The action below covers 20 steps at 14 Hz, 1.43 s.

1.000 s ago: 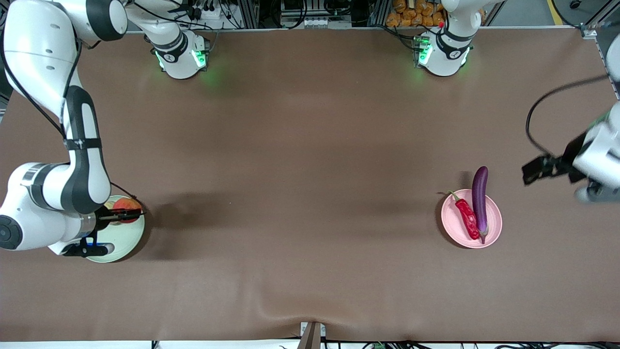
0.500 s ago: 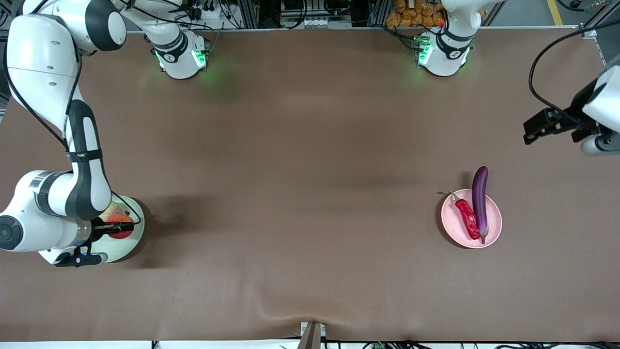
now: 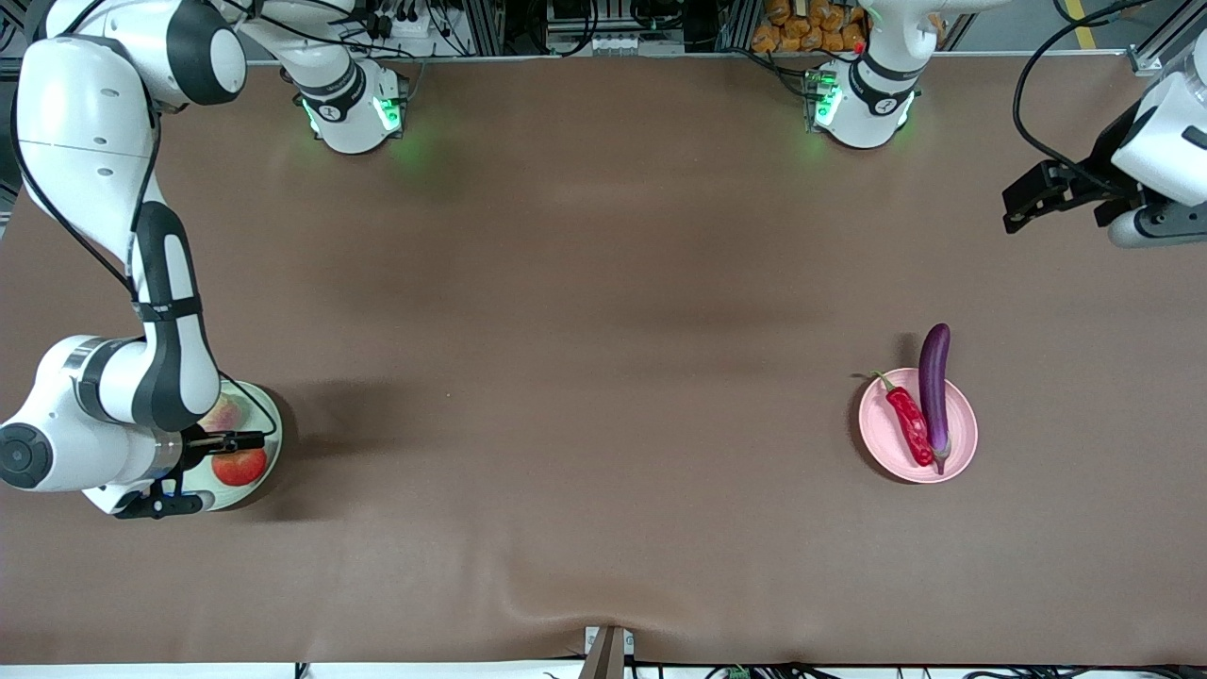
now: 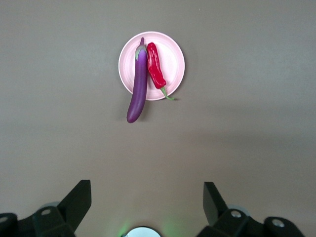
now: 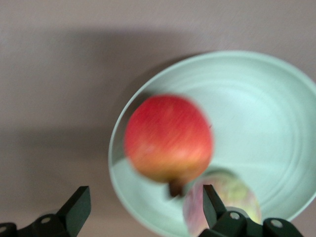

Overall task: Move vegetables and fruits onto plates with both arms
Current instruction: 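Carry the apple to the green plate while the left gripper withdraws, then open the right gripper over the green plate and lift away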

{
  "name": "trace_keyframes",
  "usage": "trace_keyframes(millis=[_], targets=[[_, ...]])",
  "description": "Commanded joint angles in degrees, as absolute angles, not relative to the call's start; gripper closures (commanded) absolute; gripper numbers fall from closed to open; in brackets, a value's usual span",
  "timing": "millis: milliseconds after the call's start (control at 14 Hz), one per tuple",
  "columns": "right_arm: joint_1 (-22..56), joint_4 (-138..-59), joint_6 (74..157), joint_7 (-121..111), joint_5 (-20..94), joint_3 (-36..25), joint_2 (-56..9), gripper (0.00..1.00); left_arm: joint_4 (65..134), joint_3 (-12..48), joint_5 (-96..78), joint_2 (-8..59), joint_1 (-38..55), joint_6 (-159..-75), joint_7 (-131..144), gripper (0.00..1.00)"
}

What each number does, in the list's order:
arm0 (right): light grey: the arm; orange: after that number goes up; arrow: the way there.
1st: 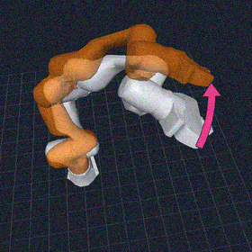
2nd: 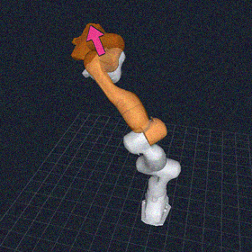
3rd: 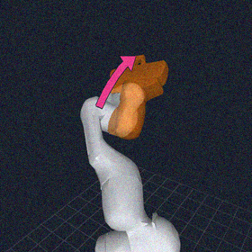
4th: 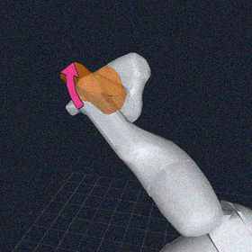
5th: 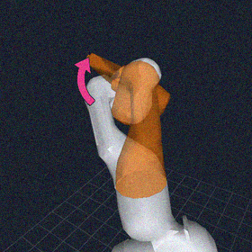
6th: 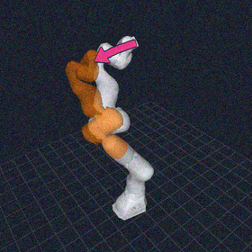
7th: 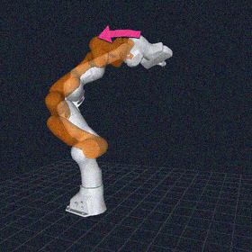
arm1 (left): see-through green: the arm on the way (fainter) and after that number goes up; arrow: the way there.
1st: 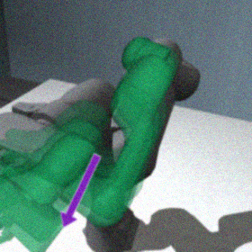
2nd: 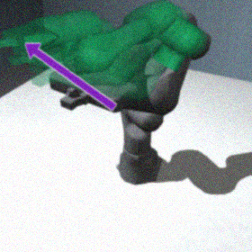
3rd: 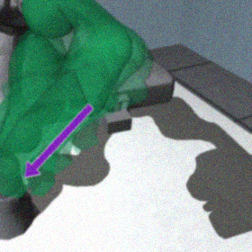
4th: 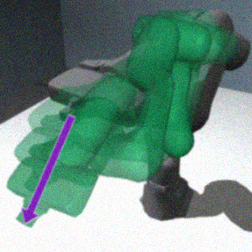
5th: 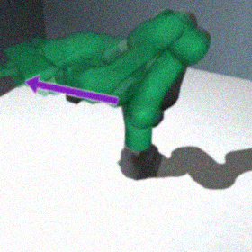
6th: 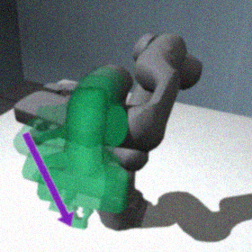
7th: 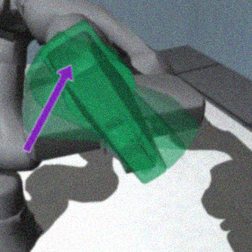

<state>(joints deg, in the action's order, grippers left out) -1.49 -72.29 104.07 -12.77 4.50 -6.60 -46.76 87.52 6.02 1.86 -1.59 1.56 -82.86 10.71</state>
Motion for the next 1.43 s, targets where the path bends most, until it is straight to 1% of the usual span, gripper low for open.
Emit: trace_keyframes(millis=[0,143,429,571,714,1071,1357], targets=[[-1.41,-67.52,93.91,-11.08,3.96,-5.63,-45.09,0.00,93.41,3.09,0.70,-6.49,5.26,-83.32,13.61,0.00],[-1.23,-65.92,88.88,-10.72,4.13,-5.28,-42.99,0.00,94.66,2.73,0.70,-7.56,5.89,-83.50,15.12,0.00],[0.44,-66.09,83.43,-8.45,4.83,-5.45,-34.56,0.00,94.57,3.25,0.79,-9.75,5.90,-82.36,15.38,0.00],[1.66,-66.09,78.34,-8.17,4.48,-5.54,-30.87,0.00,94.40,3.25,0.70,-10.02,4.75,-82.35,15.12,0.00],[1.93,-68.63,76.29,-7.47,4.83,-5.62,-26.56,0.00,94.39,3.34,0.70,-9.84,4.75,-82.35,15.03,0.00],[2.11,-81.36,77.42,-5.19,4.57,-5.80,-13.83,0.00,94.22,3.51,0.62,-10.11,5.27,-82.27,14.68,0.00],[1.58,-86.56,77.70,-5.19,3.00,-6.06,-5.21,0.00,93.69,3.52,0.44,-9.41,4.75,-82.44,14.15,0.00]])
